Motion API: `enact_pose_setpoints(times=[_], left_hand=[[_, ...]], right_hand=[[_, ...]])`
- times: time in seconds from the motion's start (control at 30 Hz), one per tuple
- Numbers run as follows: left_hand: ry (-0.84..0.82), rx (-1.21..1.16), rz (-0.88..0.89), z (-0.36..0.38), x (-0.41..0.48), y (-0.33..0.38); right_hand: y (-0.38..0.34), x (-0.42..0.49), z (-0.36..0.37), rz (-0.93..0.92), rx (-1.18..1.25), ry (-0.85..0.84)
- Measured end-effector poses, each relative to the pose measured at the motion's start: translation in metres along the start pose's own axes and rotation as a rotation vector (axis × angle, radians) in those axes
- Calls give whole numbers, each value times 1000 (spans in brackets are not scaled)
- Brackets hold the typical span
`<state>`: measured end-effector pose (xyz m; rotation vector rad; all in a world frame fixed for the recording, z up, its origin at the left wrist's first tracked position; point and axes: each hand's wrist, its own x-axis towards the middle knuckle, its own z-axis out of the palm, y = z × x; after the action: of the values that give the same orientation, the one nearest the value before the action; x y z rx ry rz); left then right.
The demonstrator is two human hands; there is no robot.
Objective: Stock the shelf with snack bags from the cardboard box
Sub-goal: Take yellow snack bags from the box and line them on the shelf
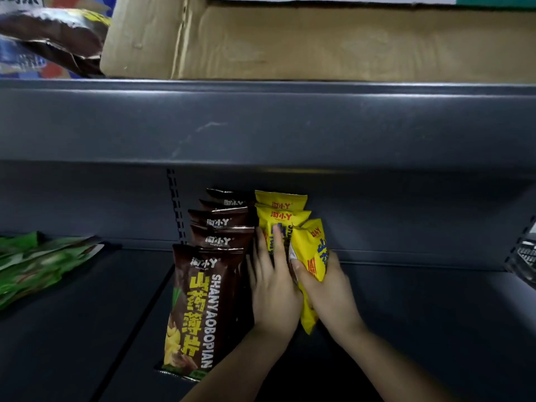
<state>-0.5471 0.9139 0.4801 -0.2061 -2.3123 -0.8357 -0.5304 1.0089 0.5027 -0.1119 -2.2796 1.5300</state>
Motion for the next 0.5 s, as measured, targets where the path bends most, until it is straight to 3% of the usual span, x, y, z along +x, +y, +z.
enact_pose_setpoints(times=[0.33,0.5], left_hand=[[-94,151,-46,5,-4,-15],[-132,21,67,-17,-21,2]], right_hand=[[9,6,0,76,129,-52],[3,-1,-4,46,166,94]])
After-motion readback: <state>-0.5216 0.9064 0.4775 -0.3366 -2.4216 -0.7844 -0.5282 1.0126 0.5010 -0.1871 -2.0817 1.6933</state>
